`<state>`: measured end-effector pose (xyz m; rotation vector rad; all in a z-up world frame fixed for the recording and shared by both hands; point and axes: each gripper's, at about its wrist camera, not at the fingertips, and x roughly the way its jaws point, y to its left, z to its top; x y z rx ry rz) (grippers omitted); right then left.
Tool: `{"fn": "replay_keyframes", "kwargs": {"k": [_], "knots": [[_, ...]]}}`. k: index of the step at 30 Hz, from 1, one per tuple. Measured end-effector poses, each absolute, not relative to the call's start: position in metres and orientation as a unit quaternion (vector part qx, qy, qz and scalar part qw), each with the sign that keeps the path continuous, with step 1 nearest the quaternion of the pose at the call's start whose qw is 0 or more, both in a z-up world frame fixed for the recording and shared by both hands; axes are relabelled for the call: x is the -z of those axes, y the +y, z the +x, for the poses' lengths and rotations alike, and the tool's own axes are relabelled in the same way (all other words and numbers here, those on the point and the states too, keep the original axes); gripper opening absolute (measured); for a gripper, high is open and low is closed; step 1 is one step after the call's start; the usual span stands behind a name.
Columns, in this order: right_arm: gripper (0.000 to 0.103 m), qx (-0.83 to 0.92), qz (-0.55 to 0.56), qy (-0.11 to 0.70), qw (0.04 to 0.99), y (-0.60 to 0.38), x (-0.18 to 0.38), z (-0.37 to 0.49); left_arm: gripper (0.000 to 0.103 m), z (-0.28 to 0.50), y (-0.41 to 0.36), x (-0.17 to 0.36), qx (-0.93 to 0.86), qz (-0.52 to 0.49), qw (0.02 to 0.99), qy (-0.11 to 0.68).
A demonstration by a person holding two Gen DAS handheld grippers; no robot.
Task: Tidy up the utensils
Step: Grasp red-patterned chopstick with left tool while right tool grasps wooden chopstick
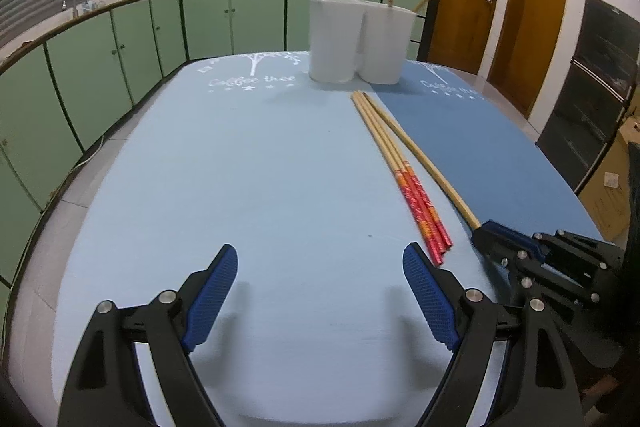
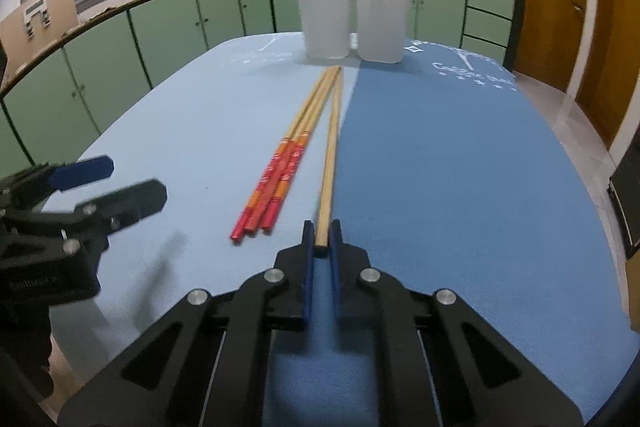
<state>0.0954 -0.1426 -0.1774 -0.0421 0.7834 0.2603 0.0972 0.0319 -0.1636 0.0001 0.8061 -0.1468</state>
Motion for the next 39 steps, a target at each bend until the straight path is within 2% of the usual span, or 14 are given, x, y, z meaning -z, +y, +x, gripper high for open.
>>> {"fn": "replay_keyframes", "kwargs": {"k": [16, 28, 34, 36, 37, 39], "knots": [[0.006, -0.111, 0.0, 0.367, 0.923, -0.175, 0.168, 0.087, 0.078, 0.106, -0.017, 0.185, 0.08, 0.038, 0.907, 0.412], [0.006, -0.113, 0.008, 0.385, 0.916, -0.174, 0.18, 0.09, 0.064, 0.105, 0.002, 0.184, 0.045, 0.015, 0.914, 0.403], [0.007, -0.112, 0.004, 0.377, 0.919, -0.173, 0.182, 0.09, 0.044, 0.105, -0.007, 0.185, 0.056, 0.017, 0.918, 0.393], [0.007, -0.111, 0.002, 0.374, 0.921, -0.172, 0.183, 0.089, 0.03, 0.105, -0.012, 0.186, 0.063, 0.021, 0.919, 0.388], [0.007, -0.11, 0.0, 0.372, 0.922, -0.172, 0.183, 0.088, 0.028, 0.105, -0.015, 0.186, 0.063, 0.027, 0.92, 0.386], [0.006, -0.11, -0.002, 0.372, 0.922, -0.172, 0.183, 0.089, 0.01, 0.104, -0.021, 0.186, 0.073, 0.033, 0.921, 0.382]]}}
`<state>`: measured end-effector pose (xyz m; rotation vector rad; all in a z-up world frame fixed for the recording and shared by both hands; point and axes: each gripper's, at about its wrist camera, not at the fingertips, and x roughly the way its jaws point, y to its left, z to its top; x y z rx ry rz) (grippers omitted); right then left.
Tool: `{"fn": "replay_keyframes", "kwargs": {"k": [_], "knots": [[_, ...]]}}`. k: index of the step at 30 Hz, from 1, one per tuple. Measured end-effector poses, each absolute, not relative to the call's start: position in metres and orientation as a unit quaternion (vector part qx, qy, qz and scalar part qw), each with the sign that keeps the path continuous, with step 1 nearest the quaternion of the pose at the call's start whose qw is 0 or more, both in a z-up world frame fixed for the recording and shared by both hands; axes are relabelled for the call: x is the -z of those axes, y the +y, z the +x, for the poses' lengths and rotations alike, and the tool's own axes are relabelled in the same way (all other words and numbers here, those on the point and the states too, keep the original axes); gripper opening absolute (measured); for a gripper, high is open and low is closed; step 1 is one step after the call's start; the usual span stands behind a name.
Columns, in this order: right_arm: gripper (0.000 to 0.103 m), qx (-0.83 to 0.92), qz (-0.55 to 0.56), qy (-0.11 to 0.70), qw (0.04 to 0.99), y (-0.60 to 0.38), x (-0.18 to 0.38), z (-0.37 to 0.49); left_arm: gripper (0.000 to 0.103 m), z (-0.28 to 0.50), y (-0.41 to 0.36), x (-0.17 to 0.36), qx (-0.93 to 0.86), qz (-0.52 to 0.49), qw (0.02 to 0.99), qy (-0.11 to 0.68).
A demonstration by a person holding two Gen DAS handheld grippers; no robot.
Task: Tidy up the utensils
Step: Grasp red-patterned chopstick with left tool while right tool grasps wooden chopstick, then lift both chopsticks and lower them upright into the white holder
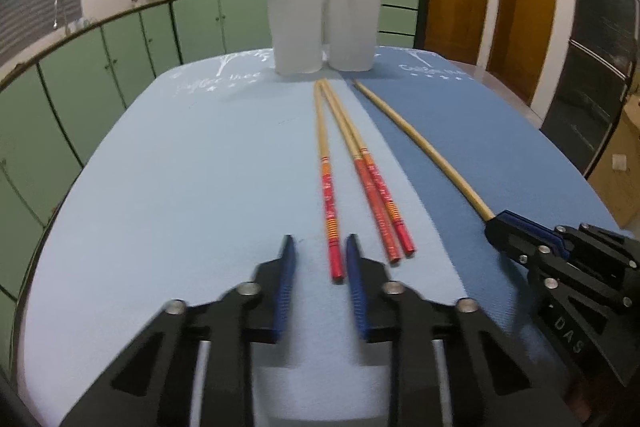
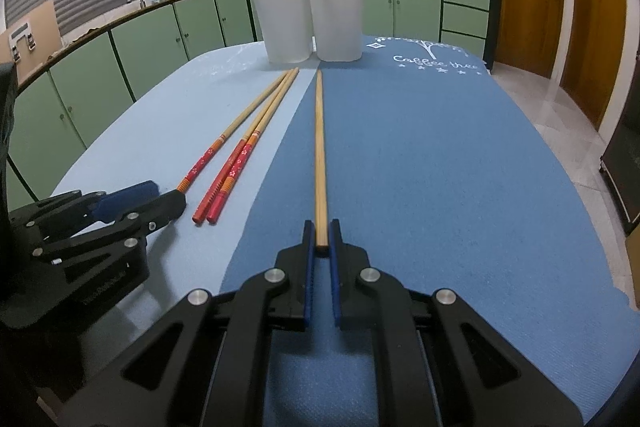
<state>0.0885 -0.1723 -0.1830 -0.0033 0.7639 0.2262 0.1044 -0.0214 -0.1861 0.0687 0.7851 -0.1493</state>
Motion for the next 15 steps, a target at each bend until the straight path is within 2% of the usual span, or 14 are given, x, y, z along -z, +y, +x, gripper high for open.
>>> {"fn": "replay_keyframes", "kwargs": {"k": [1, 8, 15], "knots": [[0.006, -0.111, 0.001, 0.373, 0.921, -0.173, 0.183, 0.089, 0.007, 0.104, -0.023, 0.186, 0.076, 0.031, 0.921, 0.381], [0.006, -0.118, 0.007, 0.372, 0.921, -0.177, 0.169, 0.088, 0.006, 0.102, -0.017, 0.176, 0.072, 0.015, 0.923, 0.378], [0.006, -0.127, 0.003, 0.328, 0.936, -0.186, 0.127, 0.086, 0.006, 0.091, -0.01, 0.126, 0.077, 0.026, 0.94, 0.331]]}}
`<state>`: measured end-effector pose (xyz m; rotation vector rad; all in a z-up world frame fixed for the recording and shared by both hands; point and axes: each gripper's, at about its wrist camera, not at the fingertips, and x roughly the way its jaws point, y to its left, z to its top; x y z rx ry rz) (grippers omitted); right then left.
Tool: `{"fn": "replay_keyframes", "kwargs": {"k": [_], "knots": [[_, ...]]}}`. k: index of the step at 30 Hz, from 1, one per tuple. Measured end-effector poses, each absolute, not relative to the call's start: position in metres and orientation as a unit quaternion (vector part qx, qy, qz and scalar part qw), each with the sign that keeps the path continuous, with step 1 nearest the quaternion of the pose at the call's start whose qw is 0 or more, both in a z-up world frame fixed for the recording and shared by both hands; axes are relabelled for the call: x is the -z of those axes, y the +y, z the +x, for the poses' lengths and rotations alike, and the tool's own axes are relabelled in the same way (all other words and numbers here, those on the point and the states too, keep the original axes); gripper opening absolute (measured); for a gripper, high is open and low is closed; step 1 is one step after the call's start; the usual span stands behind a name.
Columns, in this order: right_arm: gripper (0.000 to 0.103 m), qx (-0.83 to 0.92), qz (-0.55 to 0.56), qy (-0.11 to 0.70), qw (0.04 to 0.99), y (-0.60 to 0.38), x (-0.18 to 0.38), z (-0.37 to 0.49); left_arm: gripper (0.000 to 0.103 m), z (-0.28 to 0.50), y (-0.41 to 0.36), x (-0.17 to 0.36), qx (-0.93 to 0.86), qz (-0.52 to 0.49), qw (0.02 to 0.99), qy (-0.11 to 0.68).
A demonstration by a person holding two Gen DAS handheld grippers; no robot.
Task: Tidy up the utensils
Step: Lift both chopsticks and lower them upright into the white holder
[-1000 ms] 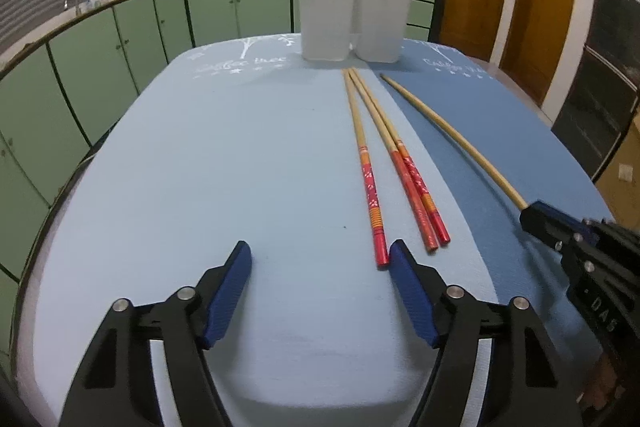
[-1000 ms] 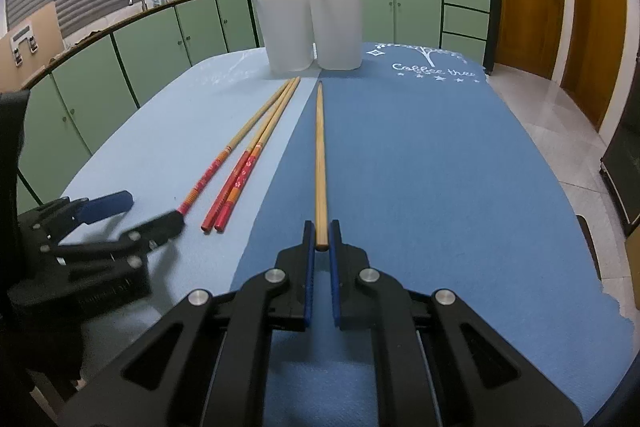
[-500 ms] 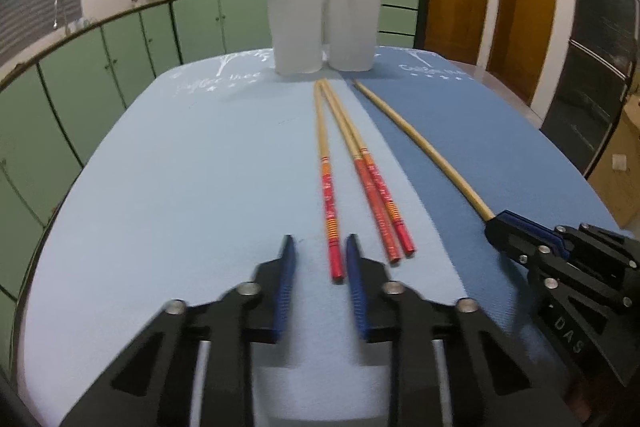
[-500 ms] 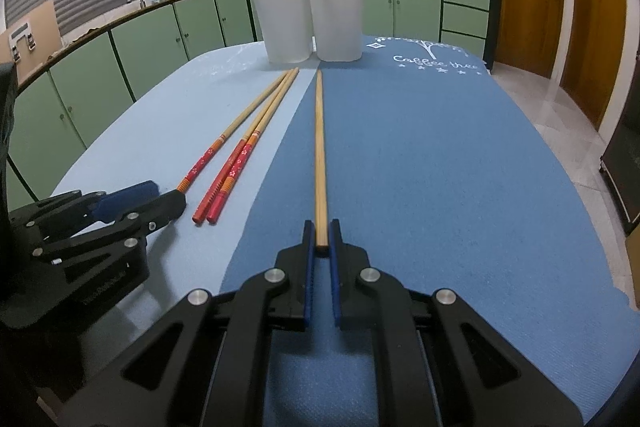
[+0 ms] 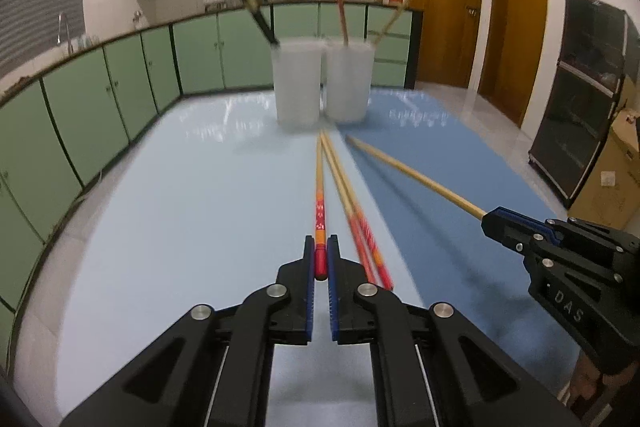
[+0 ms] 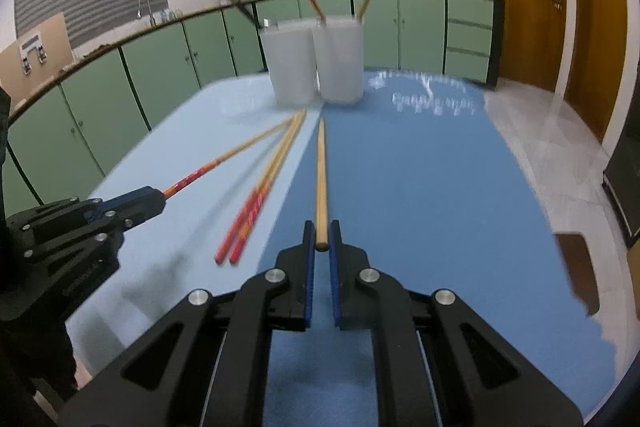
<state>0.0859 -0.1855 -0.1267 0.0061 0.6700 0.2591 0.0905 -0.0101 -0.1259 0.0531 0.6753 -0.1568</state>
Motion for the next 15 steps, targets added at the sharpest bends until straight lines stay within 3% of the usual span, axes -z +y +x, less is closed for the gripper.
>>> {"fn": "replay_keyframes", "kwargs": {"k": [15], "knots": [[0.006, -0.159, 0.019, 0.258, 0.953, -0.205, 0.017, 0.11, 0.006, 0.103, -0.002, 0.022, 0.104, 0.014, 0.966, 0.238]]}}
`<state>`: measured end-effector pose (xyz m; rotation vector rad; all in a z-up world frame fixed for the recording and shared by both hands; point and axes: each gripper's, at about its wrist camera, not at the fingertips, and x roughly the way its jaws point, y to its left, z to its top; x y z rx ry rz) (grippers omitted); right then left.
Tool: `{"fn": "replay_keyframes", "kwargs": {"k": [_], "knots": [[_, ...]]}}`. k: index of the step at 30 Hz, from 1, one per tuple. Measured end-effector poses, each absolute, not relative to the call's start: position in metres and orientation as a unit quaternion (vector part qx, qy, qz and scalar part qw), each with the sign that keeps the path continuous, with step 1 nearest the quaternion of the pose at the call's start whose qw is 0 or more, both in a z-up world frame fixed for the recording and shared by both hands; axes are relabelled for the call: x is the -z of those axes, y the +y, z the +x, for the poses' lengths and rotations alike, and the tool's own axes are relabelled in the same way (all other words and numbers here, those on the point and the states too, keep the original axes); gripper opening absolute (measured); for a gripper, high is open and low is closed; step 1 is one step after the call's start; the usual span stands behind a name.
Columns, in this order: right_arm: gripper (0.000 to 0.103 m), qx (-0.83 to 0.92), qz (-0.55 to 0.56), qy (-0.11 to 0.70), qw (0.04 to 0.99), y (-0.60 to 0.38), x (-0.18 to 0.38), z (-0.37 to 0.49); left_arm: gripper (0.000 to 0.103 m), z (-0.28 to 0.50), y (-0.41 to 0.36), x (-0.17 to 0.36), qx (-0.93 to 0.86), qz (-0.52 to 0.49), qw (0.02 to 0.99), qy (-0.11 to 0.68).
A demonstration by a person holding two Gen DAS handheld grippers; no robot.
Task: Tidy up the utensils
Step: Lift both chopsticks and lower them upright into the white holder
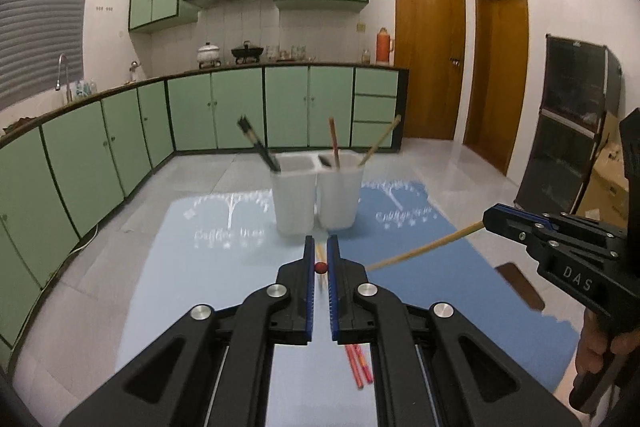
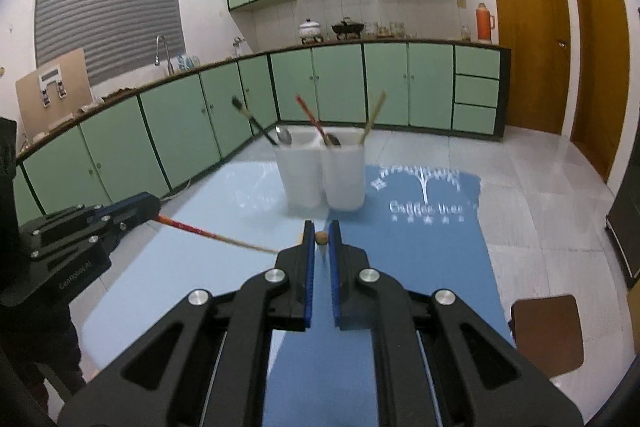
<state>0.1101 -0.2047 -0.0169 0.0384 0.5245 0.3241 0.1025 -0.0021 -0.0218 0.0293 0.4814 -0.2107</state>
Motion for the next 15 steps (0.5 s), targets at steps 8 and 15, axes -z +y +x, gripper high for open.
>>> {"fn": "replay_keyframes", "kwargs": {"k": [8, 15], "knots": [[0.006, -0.182, 0.021, 0.261, 0.948, -0.203, -0.021, 0.135, 0.006, 0.117, -0.001, -0.009, 0.121, 0.016, 0.968, 0.219], [0.006, -0.199, 0.011, 0.254, 0.946, -0.206, -0.052, 0.154, 0.006, 0.124, -0.001, -0.025, 0.13, 0.013, 0.97, 0.208]]}}
